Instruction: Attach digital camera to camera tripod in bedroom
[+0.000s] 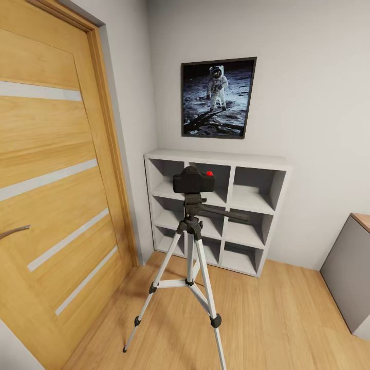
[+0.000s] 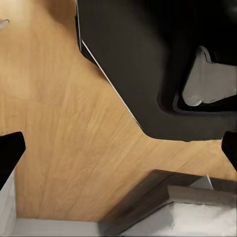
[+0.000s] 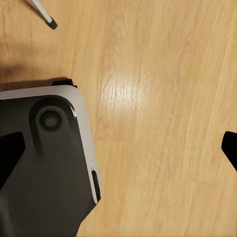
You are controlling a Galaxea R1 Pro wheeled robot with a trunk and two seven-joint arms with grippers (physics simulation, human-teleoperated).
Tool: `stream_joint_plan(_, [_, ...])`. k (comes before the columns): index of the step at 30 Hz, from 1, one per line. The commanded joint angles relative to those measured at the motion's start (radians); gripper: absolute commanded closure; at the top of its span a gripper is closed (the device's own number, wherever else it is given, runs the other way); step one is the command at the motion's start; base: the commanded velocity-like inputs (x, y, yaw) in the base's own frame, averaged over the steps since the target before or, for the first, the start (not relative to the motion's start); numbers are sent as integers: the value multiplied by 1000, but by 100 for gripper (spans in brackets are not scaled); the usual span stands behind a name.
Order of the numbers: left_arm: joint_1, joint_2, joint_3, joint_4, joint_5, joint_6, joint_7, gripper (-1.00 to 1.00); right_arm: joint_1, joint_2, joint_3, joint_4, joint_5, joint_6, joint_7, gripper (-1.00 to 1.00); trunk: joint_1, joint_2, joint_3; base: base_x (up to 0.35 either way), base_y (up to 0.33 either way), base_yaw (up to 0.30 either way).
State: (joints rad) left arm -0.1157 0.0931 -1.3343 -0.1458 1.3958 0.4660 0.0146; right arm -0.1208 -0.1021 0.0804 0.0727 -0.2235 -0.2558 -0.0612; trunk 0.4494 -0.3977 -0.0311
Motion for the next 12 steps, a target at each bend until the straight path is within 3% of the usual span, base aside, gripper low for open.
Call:
stream_joint_plan(1, [-1,2,-5,-1,14,1,-15,-100,-2,0,8,4,-8,-6,0,-100,1,-2,-2,0,0,0])
stream_joint_plan(6, [-1,14,-5,7,45,-3,-77,-100,-2,1,8,4,-8,-6,0,-100,1,-2,-2,0,0,0])
stream_joint_plan(12, [-1,16,-5,10,52,-7,-92,-100,-2,1,8,4,-8,-6,0,-100,1,-2,-2,0,0,0])
